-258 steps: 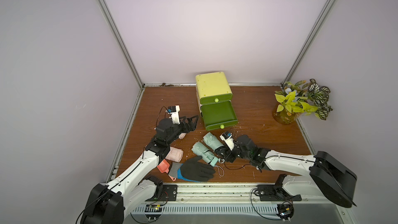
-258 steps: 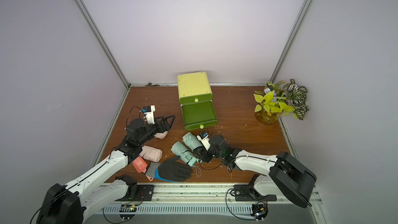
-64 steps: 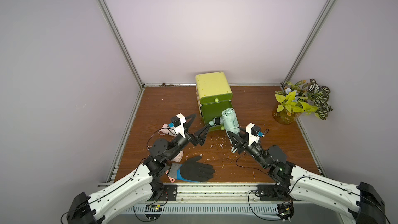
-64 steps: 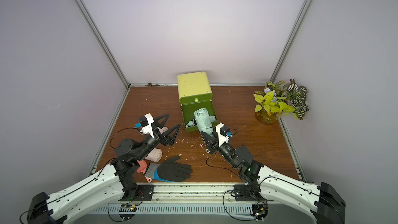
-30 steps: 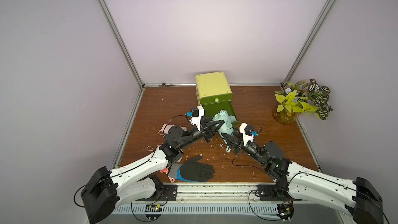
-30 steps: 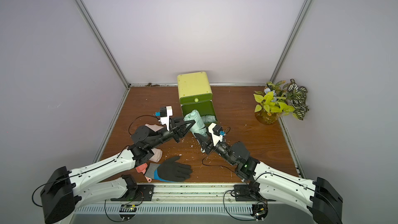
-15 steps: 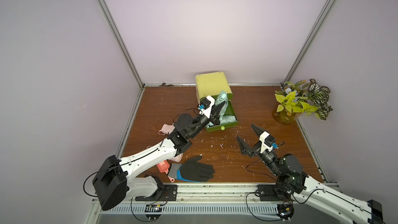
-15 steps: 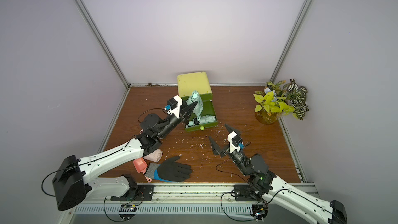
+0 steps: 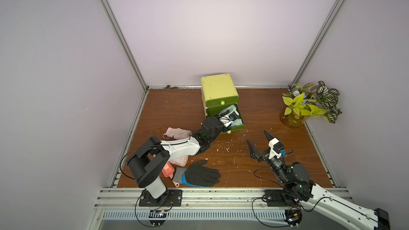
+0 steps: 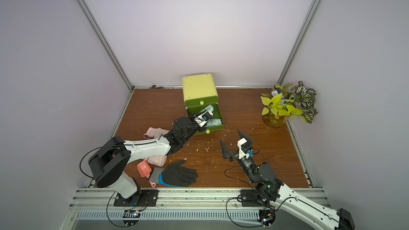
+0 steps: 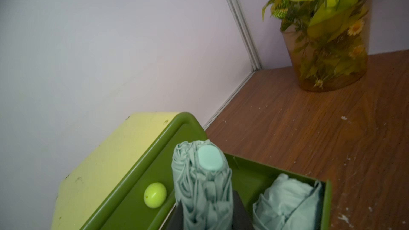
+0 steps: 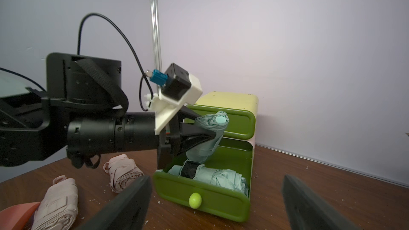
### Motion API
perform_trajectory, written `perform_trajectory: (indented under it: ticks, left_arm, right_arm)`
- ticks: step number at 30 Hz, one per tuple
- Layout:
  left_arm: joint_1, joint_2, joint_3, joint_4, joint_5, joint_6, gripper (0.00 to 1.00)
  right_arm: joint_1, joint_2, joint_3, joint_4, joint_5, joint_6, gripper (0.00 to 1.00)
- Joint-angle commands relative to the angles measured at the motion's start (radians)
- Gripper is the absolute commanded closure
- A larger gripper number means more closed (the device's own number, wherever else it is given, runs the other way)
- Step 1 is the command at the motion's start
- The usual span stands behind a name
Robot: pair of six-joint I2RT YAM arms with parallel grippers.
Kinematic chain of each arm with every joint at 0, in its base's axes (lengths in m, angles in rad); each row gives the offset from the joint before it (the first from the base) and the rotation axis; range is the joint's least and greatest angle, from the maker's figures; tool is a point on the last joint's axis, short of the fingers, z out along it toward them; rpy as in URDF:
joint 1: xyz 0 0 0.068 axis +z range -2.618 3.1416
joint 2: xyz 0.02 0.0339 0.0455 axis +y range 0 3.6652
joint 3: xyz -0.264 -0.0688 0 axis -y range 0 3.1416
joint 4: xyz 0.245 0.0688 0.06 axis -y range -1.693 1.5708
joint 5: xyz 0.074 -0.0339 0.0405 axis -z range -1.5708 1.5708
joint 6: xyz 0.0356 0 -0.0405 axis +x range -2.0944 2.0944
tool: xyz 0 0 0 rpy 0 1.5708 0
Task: Place the umbrella in the drawer by color
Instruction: Place the umbrella in the drawer.
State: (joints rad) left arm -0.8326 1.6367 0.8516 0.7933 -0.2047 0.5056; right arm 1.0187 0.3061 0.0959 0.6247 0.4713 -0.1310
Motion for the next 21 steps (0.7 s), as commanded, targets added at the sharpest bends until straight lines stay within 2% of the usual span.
perform_trajectory:
  ticks: [1, 5, 8, 10, 13, 17, 21]
  left_arm:
    - [0.001, -0.035, 0.019, 0.039, -0.153, 0.072, 0.78]
    - [-0.001, -0.016, 0.04, -0.055, -0.183, 0.042, 0.71]
    - [-0.017, 0.02, 0.076, -0.088, -0.215, 0.018, 0.57]
    - [-0.033, 0.056, 0.105, -0.1, -0.243, 0.012, 0.45]
    - [-0.061, 0.104, 0.167, -0.131, -0.307, -0.002, 0.18]
    - [-0.105, 0.149, 0.273, -0.212, -0.405, -0.043, 0.09]
    - [-0.112, 0.132, 0.341, -0.318, -0.358, -0.153, 0.08]
  right_arm:
    - [-0.005, -0.026, 0.005, 0.052, 0.038, -0.001, 0.02]
    - [-0.007, -0.041, -0.008, 0.069, 0.068, 0.002, 0.01]
    - [-0.009, -0.047, -0.01, 0.069, 0.076, 0.002, 0.01]
    - [-0.008, -0.049, -0.013, 0.068, 0.084, 0.001, 0.01]
    - [-0.009, -0.055, -0.012, 0.059, 0.093, 0.001, 0.01]
    - [-0.009, -0.065, -0.016, 0.058, 0.094, 0.003, 0.01]
    - [-0.009, -0.067, -0.015, 0.052, 0.094, 0.007, 0.02]
